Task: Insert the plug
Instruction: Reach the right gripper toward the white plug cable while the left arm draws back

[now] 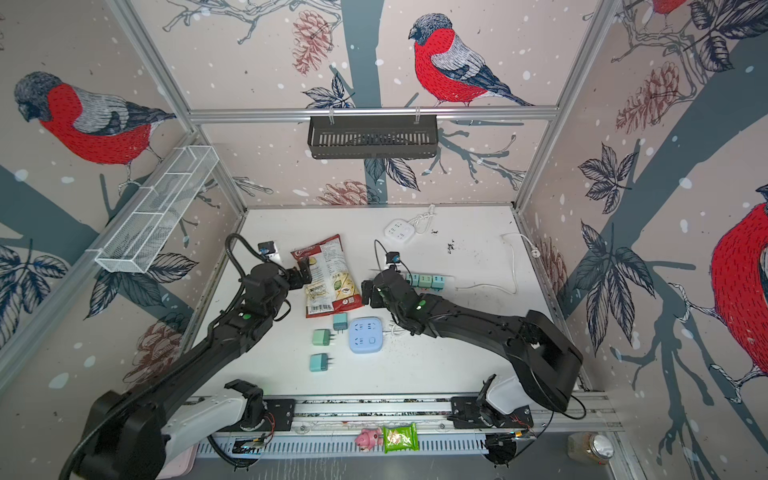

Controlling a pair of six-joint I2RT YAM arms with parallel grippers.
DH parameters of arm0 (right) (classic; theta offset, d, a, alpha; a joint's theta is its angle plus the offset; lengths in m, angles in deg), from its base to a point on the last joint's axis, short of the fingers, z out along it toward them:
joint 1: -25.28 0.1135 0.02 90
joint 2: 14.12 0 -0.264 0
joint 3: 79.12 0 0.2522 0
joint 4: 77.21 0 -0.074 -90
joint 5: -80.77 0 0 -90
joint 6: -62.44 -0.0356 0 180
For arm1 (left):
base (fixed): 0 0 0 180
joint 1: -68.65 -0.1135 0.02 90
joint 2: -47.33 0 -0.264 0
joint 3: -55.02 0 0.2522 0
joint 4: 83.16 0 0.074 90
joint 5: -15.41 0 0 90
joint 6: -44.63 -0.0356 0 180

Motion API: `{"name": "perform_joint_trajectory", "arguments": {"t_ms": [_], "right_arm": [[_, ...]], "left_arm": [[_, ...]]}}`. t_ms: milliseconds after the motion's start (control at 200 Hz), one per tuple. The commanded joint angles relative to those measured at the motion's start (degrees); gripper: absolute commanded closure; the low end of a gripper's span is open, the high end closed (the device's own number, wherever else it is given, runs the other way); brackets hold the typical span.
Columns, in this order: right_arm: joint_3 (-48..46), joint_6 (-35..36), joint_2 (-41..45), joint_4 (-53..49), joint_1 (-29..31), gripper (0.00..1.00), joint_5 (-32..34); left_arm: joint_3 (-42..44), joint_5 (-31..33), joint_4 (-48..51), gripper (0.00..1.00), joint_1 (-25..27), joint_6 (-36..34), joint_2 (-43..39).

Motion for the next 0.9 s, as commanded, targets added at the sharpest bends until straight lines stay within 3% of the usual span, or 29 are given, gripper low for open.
{"name": "perform_joint_trajectory", "arguments": {"t_ms": [0,130,235,435,535,640,896], "right_arm": [[2.32,0.86,-4.48,-5.65,1.93,0.04,2.07],[4.11,1.46,-8.85,-8.18,3.54,0.05,1.24],[5.45,2.11,-11.59,-10.05,5.06,0.05,1.62],[6.75,2.95,-15.26,-12.11,7.35,0.01,3.45],[6.41,3.59,-16.20,-13.23,8.64,0.01,4.49],[6.01,3.46,-16.51,-14.97,10.36,0.00,5.54],[3.40,2.20,-15.05,-18.85,14.39,0.01,12.10]], "left_arm": [[8.11,2.73,-2.44,0.02,-0.21,2.57,-8.57],[17.04,4.47,-6.33,0.02,-0.21,4.76,-18.18],[21.51,6.25,-7.68,0.02,-0.22,8.15,-21.01],[22.47,12.62,-7.48,0.02,-0.30,12.53,-20.15],[24.73,11.34,-11.25,0.02,-0.29,12.96,-18.04],[21.31,9.40,-6.08,0.02,-0.29,13.31,-16.08],[19.86,9.95,-6.00,0.02,-0.23,14.27,-11.53]]}}
